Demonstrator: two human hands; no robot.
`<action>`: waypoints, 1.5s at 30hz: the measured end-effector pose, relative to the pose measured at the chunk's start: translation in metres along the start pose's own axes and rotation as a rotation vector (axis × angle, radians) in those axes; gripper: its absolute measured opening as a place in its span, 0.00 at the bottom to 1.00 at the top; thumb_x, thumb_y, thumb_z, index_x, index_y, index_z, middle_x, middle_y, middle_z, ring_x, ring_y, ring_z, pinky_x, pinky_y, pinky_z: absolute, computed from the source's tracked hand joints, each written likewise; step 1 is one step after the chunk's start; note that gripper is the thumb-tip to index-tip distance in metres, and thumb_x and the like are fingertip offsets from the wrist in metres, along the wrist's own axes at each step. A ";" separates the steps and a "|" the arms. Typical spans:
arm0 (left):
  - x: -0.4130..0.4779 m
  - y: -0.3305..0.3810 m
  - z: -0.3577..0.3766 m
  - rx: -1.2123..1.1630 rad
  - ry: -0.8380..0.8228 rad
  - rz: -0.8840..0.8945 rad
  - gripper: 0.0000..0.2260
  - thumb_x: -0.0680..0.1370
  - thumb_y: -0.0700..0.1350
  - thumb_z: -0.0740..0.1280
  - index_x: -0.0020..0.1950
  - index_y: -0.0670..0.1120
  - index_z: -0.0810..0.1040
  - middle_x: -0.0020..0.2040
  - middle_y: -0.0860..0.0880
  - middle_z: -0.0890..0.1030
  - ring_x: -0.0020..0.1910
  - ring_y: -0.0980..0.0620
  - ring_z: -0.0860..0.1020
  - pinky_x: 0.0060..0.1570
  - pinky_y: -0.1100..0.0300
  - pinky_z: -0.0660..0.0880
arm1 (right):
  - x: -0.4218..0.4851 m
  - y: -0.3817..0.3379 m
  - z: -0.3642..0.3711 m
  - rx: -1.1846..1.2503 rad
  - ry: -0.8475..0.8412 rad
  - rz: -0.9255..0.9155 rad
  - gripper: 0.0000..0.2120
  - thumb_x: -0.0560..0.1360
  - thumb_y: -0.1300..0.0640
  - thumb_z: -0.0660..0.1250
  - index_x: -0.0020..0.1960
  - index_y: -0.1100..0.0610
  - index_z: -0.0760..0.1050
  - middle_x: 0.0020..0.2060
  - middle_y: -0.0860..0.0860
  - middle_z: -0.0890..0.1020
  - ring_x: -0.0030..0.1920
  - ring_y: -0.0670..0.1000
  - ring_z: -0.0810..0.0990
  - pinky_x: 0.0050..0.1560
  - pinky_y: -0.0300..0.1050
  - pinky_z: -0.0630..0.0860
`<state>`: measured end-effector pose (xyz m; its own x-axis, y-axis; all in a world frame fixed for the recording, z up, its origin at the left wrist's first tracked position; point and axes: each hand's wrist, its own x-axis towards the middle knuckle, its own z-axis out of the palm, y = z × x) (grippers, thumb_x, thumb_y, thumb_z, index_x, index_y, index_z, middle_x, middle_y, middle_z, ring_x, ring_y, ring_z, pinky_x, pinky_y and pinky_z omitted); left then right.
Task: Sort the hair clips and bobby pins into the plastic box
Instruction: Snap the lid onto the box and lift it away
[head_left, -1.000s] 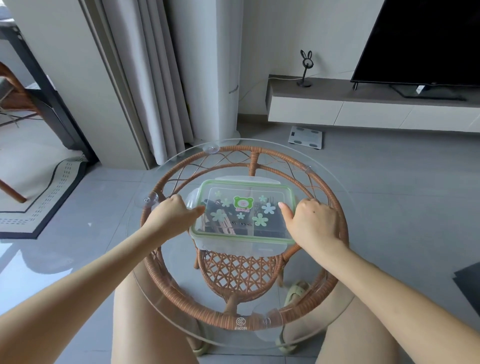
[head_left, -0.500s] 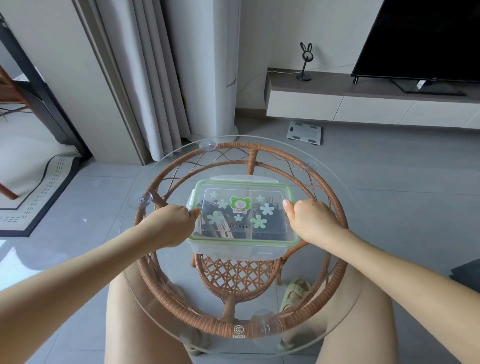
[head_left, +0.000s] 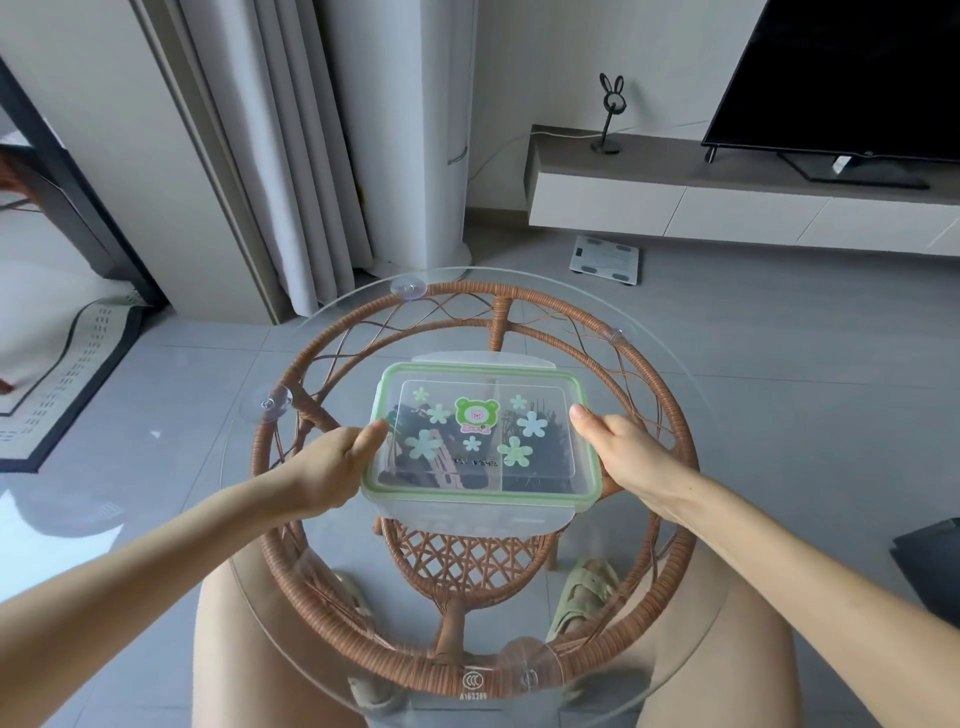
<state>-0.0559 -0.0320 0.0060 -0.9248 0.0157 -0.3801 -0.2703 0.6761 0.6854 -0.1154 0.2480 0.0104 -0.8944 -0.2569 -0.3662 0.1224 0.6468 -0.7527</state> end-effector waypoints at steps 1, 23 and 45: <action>-0.002 0.003 -0.001 0.036 -0.010 0.000 0.25 0.81 0.55 0.46 0.35 0.41 0.71 0.24 0.50 0.64 0.23 0.54 0.63 0.26 0.60 0.62 | -0.003 -0.001 0.001 0.009 0.008 0.010 0.49 0.65 0.23 0.48 0.56 0.70 0.70 0.55 0.70 0.74 0.56 0.68 0.74 0.60 0.64 0.71; -0.031 0.043 0.039 0.528 0.482 -0.055 0.27 0.77 0.64 0.51 0.27 0.45 0.63 0.23 0.50 0.65 0.21 0.53 0.66 0.22 0.63 0.65 | -0.006 -0.027 0.009 -0.966 0.361 -0.363 0.26 0.78 0.40 0.48 0.52 0.60 0.72 0.49 0.56 0.78 0.49 0.55 0.74 0.42 0.45 0.67; -0.012 0.031 0.062 -0.107 0.385 0.052 0.23 0.82 0.50 0.46 0.32 0.41 0.66 0.28 0.47 0.67 0.27 0.51 0.65 0.29 0.59 0.62 | 0.022 -0.020 0.002 -0.185 0.057 -0.248 0.22 0.79 0.50 0.55 0.29 0.54 0.57 0.26 0.48 0.62 0.29 0.48 0.61 0.33 0.44 0.59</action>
<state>-0.0370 0.0344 -0.0068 -0.9651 -0.2433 -0.0969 -0.2284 0.6006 0.7663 -0.1362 0.2283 0.0160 -0.9105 -0.3857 -0.1489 -0.1781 0.6909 -0.7007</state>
